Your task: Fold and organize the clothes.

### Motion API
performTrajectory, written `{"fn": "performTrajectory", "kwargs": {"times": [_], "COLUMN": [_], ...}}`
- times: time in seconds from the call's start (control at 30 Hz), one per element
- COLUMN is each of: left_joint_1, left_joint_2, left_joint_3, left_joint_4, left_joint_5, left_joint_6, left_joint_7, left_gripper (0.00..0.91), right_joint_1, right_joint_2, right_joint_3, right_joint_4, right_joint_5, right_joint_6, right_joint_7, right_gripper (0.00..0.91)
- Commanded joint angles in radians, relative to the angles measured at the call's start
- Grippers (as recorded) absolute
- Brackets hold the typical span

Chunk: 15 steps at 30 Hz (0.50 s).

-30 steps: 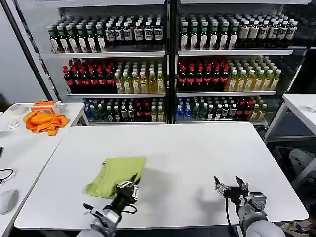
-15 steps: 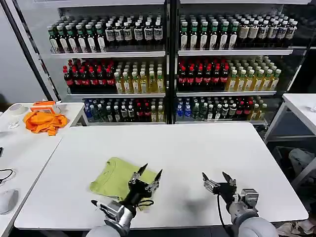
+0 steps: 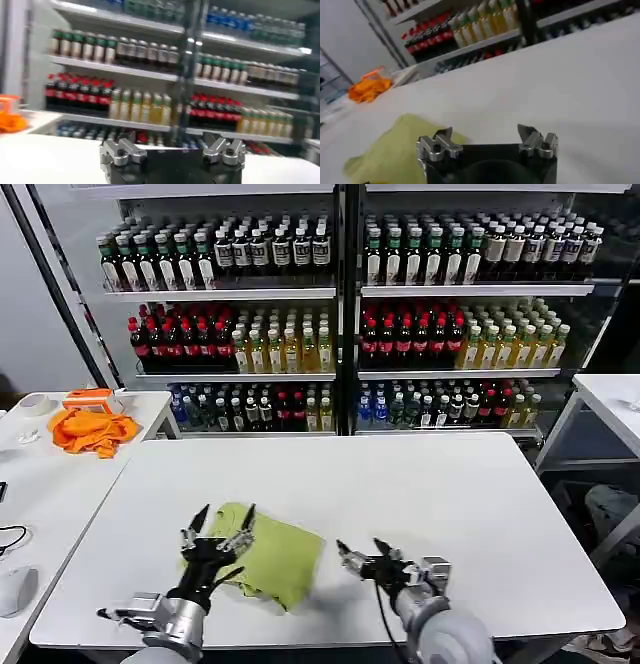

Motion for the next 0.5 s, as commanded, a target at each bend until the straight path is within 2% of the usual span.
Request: {"fn": "performTrajectory", "kwargs": {"times": [0.03, 0.17, 0.2, 0.23, 0.33, 0.37, 0.4, 0.43, 0.5], "left_joint_1": [0.069, 0.076, 0.077, 0.078, 0.084, 0.086, 0.086, 0.087, 0.087], "left_joint_2": [-0.049, -0.056, -0.057, -0.057, -0.061, -0.063, -0.064, -0.065, -0.067], "left_joint_3": [-0.123, -0.121, -0.122, -0.122, -0.123, -0.122, -0.122, -0.121, -0.117], "left_joint_4": [-0.042, -0.044, -0.044, -0.044, -0.048, -0.049, -0.049, -0.048, -0.045], "left_joint_5": [-0.023, -0.015, -0.015, -0.014, -0.013, -0.012, -0.012, -0.012, -0.014], "left_joint_6": [-0.013, -0.014, -0.014, -0.014, -0.014, -0.014, -0.014, -0.014, -0.012], "left_joint_7": [-0.030, -0.031, -0.031, -0.031, -0.031, -0.031, -0.031, -0.032, -0.033], "left_gripper": [0.907, 0.907, 0.907, 0.907, 0.907, 0.907, 0.907, 0.907, 0.907], "right_joint_1": [0.164, 0.167, 0.167, 0.166, 0.164, 0.163, 0.163, 0.163, 0.165], "right_joint_2": [0.049, 0.050, 0.050, 0.051, 0.056, 0.060, 0.061, 0.063, 0.069], "right_joint_3": [-0.216, -0.225, -0.226, -0.228, -0.236, -0.238, -0.239, -0.240, -0.242], "right_joint_4": [-0.094, -0.101, -0.102, -0.104, -0.115, -0.121, -0.123, -0.124, -0.127], "right_joint_5": [0.134, 0.155, 0.157, 0.159, 0.160, 0.160, 0.160, 0.160, 0.160], "right_joint_6": [-0.021, -0.017, -0.017, -0.018, -0.029, -0.029, -0.028, -0.029, -0.029], "right_joint_7": [0.108, 0.117, 0.120, 0.123, 0.140, 0.144, 0.145, 0.144, 0.146], "right_gripper": [0.907, 0.887, 0.816, 0.705, 0.584, 0.514, 0.393, 0.232, 0.071]}}
